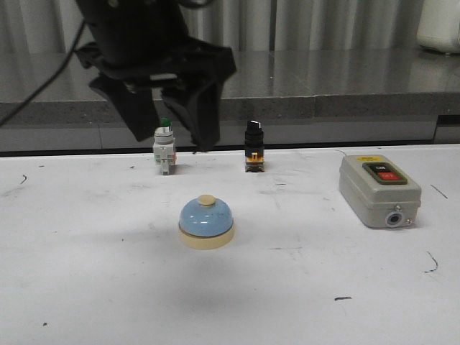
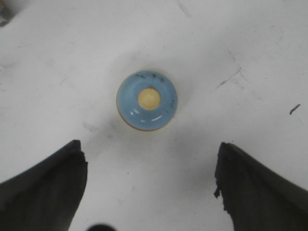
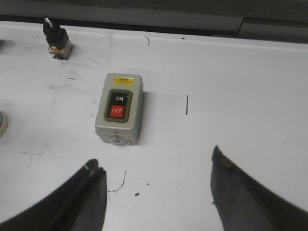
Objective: Place and press bell with both arms
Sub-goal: 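Open the left gripper, raise it off the bell and withdraw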
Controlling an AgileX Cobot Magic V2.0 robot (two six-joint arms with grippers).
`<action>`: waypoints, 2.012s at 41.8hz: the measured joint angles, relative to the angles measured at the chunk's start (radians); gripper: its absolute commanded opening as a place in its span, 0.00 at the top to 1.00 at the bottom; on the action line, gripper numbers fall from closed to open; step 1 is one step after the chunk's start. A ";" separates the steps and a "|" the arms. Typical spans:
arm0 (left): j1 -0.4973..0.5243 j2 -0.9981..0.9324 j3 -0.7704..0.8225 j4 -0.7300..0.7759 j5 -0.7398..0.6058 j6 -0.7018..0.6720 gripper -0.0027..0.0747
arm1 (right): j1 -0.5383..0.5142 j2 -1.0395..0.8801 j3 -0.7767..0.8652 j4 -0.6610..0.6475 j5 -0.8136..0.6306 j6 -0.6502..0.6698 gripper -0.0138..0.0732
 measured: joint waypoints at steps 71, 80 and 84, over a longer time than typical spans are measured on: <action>0.283 -1.178 0.610 0.000 -0.058 -0.022 0.27 | 0.000 0.000 -0.008 0.000 -0.012 -0.001 0.37; 0.283 -1.178 0.612 0.000 -0.058 -0.022 0.27 | 0.079 0.039 -0.108 0.000 0.052 -0.006 0.87; 0.283 -1.178 0.612 0.000 -0.058 -0.022 0.27 | 0.127 0.082 -0.156 0.000 0.077 -0.015 0.92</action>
